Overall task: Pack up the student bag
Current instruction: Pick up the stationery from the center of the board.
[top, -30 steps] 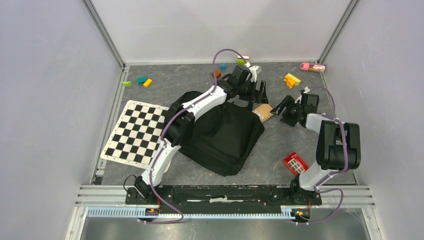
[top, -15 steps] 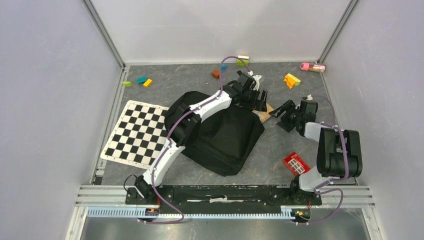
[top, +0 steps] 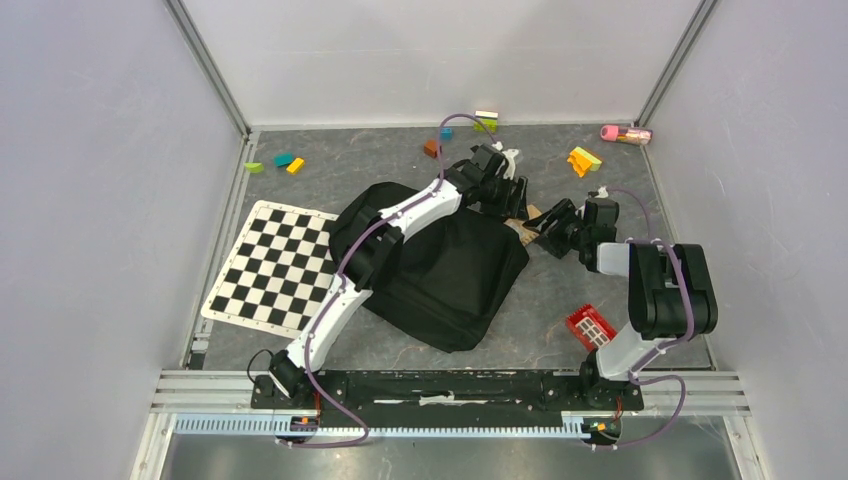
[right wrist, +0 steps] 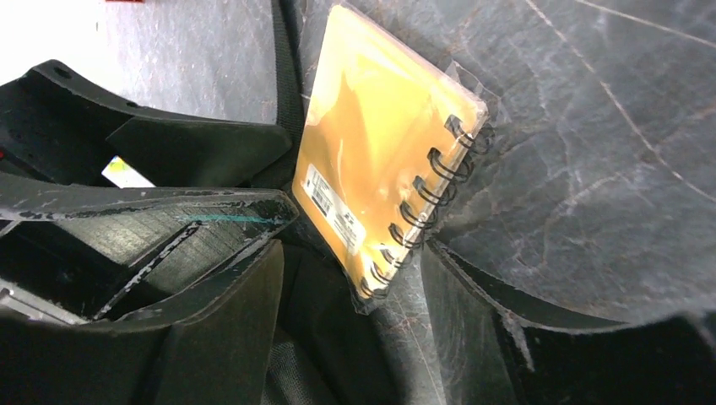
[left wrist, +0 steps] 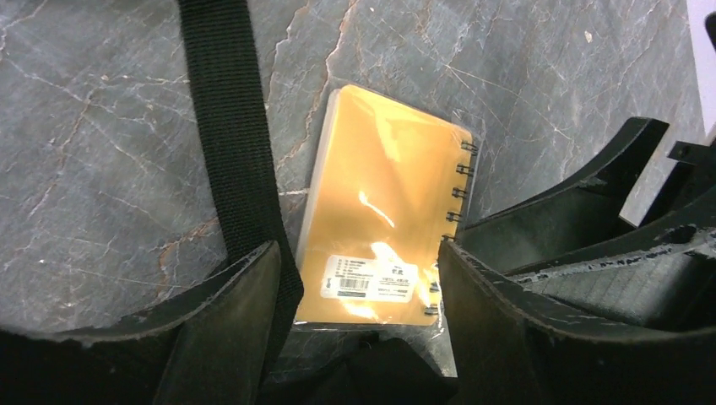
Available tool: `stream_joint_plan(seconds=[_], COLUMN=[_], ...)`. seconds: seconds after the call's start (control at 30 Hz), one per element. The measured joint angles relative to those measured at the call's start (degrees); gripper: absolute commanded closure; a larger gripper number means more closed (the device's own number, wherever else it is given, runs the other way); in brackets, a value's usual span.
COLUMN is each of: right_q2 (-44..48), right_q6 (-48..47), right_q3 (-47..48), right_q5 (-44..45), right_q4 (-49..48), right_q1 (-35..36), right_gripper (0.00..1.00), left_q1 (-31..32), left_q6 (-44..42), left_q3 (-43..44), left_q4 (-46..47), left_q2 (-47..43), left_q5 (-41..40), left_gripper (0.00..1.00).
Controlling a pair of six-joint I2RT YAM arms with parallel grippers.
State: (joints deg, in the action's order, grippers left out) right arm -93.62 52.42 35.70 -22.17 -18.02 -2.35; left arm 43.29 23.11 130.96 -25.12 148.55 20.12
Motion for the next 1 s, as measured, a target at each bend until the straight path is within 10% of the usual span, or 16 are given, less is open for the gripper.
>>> stream_joint_plan(seconds=[0.7, 1.0], right_q2=[-9.5, -10.3], right_q6=[-5.1, -6.9], right_q3=[5.7, 7.3], right_q5=[-3.6, -7.8], right_q4=[-8.1, -5.8], right_q1=[-1.1, -1.1], right_gripper=[0.54, 1.0], left_q1=[-2.3, -2.5], left_q6=[9.7, 10.3], left_q3=[-8.9, -9.8], left_q4=[6.9, 7.2], left_q2=[-1.6, -2.0], left_q5=[12.2, 13.2], left_gripper=[0.62, 0.44])
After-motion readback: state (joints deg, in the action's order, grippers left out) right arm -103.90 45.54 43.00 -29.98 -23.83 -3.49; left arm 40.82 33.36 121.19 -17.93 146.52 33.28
